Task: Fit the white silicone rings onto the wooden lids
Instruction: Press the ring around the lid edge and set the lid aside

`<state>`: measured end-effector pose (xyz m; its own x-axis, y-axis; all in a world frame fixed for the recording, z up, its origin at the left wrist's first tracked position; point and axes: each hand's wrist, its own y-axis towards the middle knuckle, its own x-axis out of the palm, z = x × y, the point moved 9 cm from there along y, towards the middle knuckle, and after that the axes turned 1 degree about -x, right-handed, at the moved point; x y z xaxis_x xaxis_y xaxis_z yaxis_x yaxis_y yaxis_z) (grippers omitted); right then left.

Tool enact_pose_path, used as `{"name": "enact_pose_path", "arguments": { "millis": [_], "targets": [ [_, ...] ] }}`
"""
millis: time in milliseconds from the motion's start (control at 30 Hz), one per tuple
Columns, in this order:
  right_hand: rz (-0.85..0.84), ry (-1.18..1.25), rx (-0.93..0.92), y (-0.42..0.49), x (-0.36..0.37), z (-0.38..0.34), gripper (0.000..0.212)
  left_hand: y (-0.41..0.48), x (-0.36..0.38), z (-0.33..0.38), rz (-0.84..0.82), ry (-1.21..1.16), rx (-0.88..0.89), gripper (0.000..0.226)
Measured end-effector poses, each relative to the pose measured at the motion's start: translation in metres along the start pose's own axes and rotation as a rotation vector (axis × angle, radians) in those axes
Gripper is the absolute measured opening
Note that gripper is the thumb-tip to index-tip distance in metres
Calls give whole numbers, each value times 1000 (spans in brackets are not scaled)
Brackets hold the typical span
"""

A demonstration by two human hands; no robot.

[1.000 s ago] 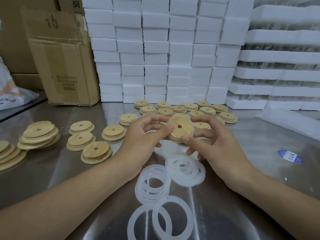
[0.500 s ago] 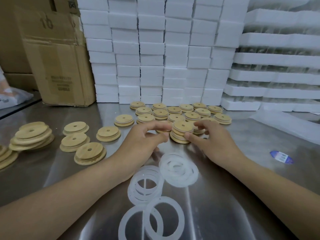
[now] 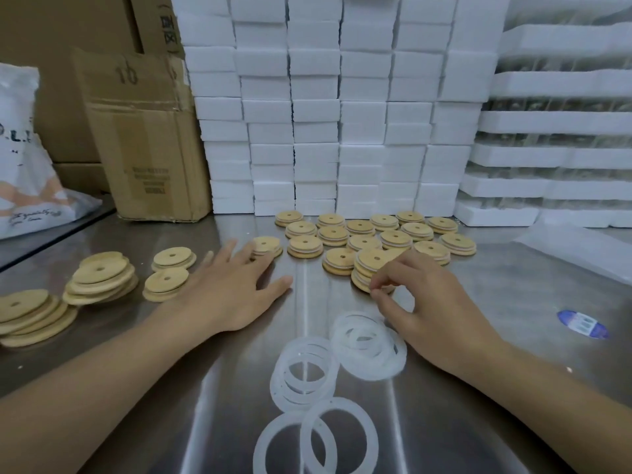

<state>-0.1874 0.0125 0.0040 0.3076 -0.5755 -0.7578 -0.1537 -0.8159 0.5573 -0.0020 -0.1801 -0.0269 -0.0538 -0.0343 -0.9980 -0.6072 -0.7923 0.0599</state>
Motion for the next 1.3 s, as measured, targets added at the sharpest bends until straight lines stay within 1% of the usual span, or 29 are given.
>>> {"name": "enact_pose_path", "arguments": {
  "millis": [33,67,133,200,267,333,400,433,533,600,667,733,767,833,900,933,967,1033,1067,1100,1200,1233,1300],
  "targets": [
    [-4,-5,-19,-1,1,-2,6,1,1,1,-14,-5,5,85],
    [-5,-9,-33,-2,1,-4,6,1,-1,2,9,-12,10,85],
    [-6,-17,-40,-2,0,-4,6,-1,-7,2,87,-63,19,77],
    [-4,-13,-35,-1,0,-2,5,-3,-10,0,130,-199,54,64],
    [-2,-10,-38,0,0,-1,6,-3,-14,2,122,-377,129,58],
    [-5,2,-39,0,0,-2,6,-5,-21,6,89,-533,201,61],
    [-7,16,-43,-1,-1,-4,6,-5,-22,7,61,-611,188,62],
    [-10,20,-49,-2,-1,-5,5,-4,-20,4,65,-585,146,62],
    [-32,41,-56,-2,-2,-10,7,-3,-20,-4,135,-366,25,60],
    [-80,49,-54,-3,1,-12,9,-7,-25,-3,196,-371,36,59],
    [-132,54,-64,-5,4,-15,10,-12,-31,3,254,-327,74,62],
    [-154,55,-90,-6,5,-18,12,-16,-37,10,306,-279,104,62],
    [-162,48,-101,-6,5,-20,14,-18,-39,14,322,-297,117,60],
    [-197,23,-113,-7,8,-22,16,-20,-43,22,340,-452,137,48],
    [-228,26,-120,-8,12,-22,14,-19,-45,27,344,-737,113,30],
    [-232,46,-119,-8,12,-22,11,-17,-43,27,319,-932,78,26],
    [-233,67,-117,-7,13,-22,7,-16,-36,29,257,-1162,36,28],
    [-238,92,-110,-6,13,-21,6,-13,-19,37,70,-1560,-27,50],
    [-246,100,-101,-6,14,-20,8,-13,-12,41,-4,-1693,-50,62],
    [-251,110,-92,-6,15,-20,10,-12,-7,45,-59,-1798,-69,69],
    [-220,166,-72,-6,12,-21,14,-13,6,52,-177,-2002,-121,74],
    [-191,199,-61,-6,9,-21,14,-13,9,54,-206,-2022,-105,72],
    [-139,287,-23,-7,4,-20,15,-15,10,61,-267,-2007,-37,59]
  ]
}}
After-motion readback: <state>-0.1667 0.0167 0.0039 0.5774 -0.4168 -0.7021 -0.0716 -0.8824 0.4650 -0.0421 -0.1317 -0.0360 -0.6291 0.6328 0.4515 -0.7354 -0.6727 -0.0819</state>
